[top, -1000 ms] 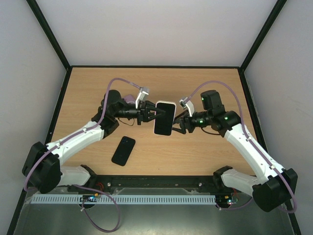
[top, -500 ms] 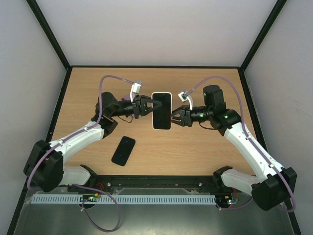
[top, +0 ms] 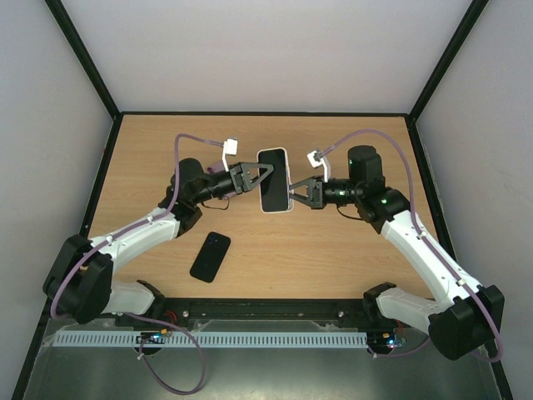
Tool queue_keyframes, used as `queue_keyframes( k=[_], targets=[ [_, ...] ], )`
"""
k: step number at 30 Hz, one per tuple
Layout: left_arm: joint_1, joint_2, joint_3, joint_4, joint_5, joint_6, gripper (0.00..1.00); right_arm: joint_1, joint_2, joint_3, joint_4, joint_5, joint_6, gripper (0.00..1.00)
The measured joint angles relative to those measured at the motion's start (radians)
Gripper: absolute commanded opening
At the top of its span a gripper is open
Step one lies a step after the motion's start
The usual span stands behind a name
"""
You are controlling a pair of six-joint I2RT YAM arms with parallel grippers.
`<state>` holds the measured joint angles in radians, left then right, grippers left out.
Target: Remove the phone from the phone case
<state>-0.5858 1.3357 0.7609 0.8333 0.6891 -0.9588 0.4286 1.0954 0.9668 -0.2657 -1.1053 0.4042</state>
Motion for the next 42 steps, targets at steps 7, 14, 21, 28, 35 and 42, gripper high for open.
queue_keyframes(
  k=[7,14,21,28,35,42],
  targets=[
    [-0.009,-0.055,0.027,-0.317,-0.185,0.144,0.67,0.002,-0.056,-0.022,-0.043,0.188,0.027,0.02],
    [-0.111,-0.134,0.013,-0.453,-0.414,0.235,0.68,-0.03,-0.152,-0.171,-0.017,0.351,0.081,0.02],
    [-0.279,-0.105,0.005,-0.537,-0.582,0.314,0.67,-0.056,-0.146,-0.295,-0.005,0.468,0.132,0.02],
    [-0.406,-0.039,0.005,-0.605,-0.7,0.406,0.61,-0.056,-0.127,-0.326,-0.001,0.602,0.155,0.02],
    [-0.561,0.054,0.027,-0.667,-0.906,0.577,0.64,-0.056,-0.058,-0.337,0.001,0.682,0.196,0.02],
    [-0.65,0.241,0.138,-0.684,-1.107,0.773,0.66,-0.056,-0.01,-0.328,-0.024,0.771,0.229,0.02]
  ],
)
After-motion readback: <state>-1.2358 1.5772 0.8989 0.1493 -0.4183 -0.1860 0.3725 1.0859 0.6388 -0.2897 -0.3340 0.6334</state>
